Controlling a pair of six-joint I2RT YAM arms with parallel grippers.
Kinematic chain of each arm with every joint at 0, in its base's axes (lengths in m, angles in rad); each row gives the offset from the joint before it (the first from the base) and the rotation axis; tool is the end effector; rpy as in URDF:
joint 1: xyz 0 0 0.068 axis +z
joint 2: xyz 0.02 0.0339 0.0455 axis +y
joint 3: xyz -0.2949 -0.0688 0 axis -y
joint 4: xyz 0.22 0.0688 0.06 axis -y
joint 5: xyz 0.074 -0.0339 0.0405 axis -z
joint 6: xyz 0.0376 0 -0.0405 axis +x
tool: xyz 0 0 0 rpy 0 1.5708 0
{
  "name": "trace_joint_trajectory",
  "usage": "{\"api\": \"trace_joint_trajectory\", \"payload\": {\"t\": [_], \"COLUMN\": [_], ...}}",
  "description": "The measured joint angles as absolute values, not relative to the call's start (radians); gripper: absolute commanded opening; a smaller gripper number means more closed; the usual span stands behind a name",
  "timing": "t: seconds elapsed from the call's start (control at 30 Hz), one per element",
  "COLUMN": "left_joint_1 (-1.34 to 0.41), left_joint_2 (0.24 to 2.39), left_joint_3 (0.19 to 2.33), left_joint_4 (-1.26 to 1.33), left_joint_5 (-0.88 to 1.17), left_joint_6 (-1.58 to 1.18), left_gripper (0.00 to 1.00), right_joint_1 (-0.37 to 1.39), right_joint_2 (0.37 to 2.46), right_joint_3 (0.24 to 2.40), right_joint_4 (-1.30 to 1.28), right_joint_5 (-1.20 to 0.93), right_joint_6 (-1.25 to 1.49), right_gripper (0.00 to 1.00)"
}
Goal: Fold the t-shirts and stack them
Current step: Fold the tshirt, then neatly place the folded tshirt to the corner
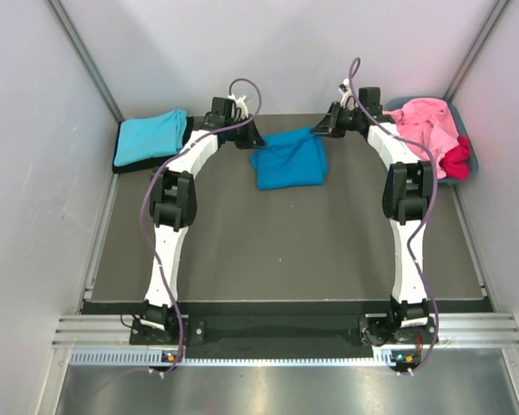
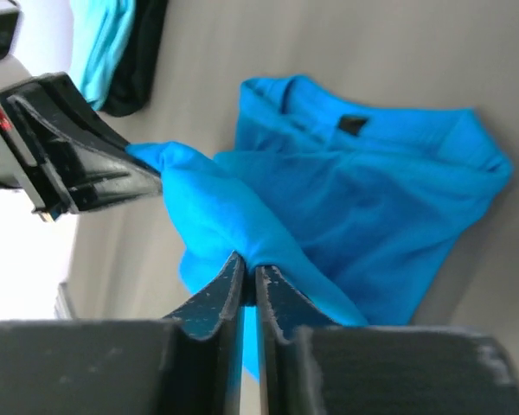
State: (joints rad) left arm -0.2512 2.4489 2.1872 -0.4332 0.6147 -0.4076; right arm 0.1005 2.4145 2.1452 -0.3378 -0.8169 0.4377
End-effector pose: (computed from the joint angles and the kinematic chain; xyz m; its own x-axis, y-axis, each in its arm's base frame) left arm 0.5326 -0.1591 0.2358 -0.8200 -0.1239 -0.5588 0.3345 0.6885 -0.6435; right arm 0.5447 0.0825 0.2519 -0.7957 0.2114 -0.5676 -0.3612 0.5867 0.7248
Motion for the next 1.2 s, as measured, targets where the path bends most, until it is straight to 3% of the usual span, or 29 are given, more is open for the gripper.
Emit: {"api": "trace_joint_trajectory", "payload": {"t": [0.03,0.07,0.1,0.17,0.27,0.4,0.53,0.9,0.97,1.0,1.2], "left_joint_1": [-0.252,-0.254,-0.258,-0.268,-0.294,-0.346,-0.37,-0.121,-0.098,-0.096,-0.129], "left_joint_2": [2.467,2.482,2.499,2.526,2.544,2.534,2.48,2.361,2.362,2.364,2.409], "left_joint_3": [2.212,2.23,2.253,2.297,2.36,2.406,2.36,2.027,1.978,1.966,1.948], "left_joint_4": [-0.428,-0.422,-0.417,-0.415,-0.421,-0.415,-0.447,-0.493,-0.491,-0.491,-0.402], "left_joint_5": [0.596,0.575,0.547,0.468,0.291,0.12,0.111,0.449,0.522,0.55,0.728], "left_joint_6": [-0.396,-0.382,-0.371,-0.342,-0.3,-0.229,-0.206,-0.323,-0.366,-0.38,-0.503], "left_gripper": [0.27,0.37,0.48,0.72,0.85,0.85,0.83,0.82,0.82,0.83,0.83], "right_joint_1": [0.101,0.101,0.101,0.101,0.101,0.095,0.07,0.019,0.023,0.025,0.035], "right_joint_2": [2.429,2.443,2.454,2.478,2.49,2.484,2.433,2.372,2.372,2.372,2.373], "right_joint_3": [2.16,2.175,2.183,2.206,2.219,2.217,2.141,2.015,2.016,2.016,2.016], "right_joint_4": [-0.336,-0.332,-0.33,-0.324,-0.322,-0.319,-0.342,-0.451,-0.455,-0.455,-0.46], "right_joint_5": [-0.811,-0.805,-0.796,-0.774,-0.746,-0.715,-0.709,-0.714,-0.713,-0.712,-0.728], "right_joint_6": [0.435,0.43,0.428,0.411,0.393,0.364,0.321,0.236,0.233,0.229,0.23], "right_gripper": [0.18,0.35,0.44,0.48,0.51,0.54,0.58,0.6,0.62,0.69,0.74]}}
